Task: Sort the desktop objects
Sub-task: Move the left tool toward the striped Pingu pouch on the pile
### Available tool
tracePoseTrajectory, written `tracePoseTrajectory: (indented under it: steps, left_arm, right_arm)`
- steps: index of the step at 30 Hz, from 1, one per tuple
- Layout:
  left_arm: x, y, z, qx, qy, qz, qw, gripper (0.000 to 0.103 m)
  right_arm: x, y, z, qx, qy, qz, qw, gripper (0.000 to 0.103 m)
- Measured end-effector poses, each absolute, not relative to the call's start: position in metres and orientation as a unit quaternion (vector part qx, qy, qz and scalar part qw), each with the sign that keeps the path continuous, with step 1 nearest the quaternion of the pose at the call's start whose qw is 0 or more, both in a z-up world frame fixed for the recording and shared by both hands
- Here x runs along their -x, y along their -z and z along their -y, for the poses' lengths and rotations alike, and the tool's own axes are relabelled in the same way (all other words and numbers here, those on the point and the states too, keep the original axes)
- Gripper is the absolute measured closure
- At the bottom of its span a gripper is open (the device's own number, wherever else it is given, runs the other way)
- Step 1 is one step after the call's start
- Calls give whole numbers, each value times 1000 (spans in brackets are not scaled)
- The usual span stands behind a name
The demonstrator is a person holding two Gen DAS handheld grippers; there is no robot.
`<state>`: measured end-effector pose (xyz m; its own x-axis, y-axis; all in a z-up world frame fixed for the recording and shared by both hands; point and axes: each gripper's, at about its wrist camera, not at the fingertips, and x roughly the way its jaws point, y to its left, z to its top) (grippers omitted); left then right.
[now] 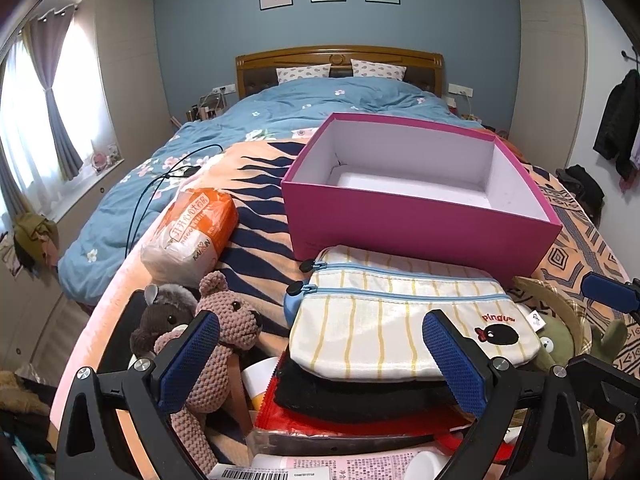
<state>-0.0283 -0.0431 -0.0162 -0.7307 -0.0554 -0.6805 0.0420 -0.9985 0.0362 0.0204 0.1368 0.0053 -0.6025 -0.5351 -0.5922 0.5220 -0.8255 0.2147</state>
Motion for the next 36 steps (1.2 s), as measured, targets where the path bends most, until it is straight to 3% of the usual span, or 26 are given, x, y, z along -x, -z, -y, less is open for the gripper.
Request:
tracePoseTrajectory:
  steps: [36]
  left_arm:
    - [46, 19, 51, -373, 927, 31, 7, 0]
  right_arm:
    - [0, 6, -123, -376, 876, 6, 303, 2]
